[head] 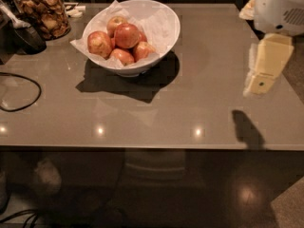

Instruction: Pick apple from white bowl

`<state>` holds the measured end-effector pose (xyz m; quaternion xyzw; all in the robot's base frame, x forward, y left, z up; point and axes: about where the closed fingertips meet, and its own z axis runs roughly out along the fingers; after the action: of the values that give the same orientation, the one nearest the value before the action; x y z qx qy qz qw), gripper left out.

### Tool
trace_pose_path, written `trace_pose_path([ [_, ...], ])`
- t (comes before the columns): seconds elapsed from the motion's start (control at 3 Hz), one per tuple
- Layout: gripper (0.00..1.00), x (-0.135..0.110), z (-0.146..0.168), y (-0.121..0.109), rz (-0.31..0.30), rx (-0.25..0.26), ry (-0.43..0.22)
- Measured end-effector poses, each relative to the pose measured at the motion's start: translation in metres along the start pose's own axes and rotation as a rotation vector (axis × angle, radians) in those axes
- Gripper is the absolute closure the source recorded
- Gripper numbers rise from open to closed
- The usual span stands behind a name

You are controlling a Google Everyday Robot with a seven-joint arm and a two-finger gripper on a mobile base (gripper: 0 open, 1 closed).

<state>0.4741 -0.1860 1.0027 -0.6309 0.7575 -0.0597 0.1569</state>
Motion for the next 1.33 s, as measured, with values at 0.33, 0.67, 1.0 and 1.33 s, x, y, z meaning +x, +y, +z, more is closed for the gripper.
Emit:
trace_pose_path([
  [0.33,0.00,-0.017,-0.005,-0.007,-0.043,0.020,-0.004],
  [0.67,0.00,-0.019,-0.006,-0.009,-0.044,0.031,-0.010],
  [1.0,0.00,-0.032,-0.006,-0.015,-0.062,0.054,-0.046],
  [1.33,0.00,-0.082,0.005,-0.050,-0.091,0.030,-0.103],
])
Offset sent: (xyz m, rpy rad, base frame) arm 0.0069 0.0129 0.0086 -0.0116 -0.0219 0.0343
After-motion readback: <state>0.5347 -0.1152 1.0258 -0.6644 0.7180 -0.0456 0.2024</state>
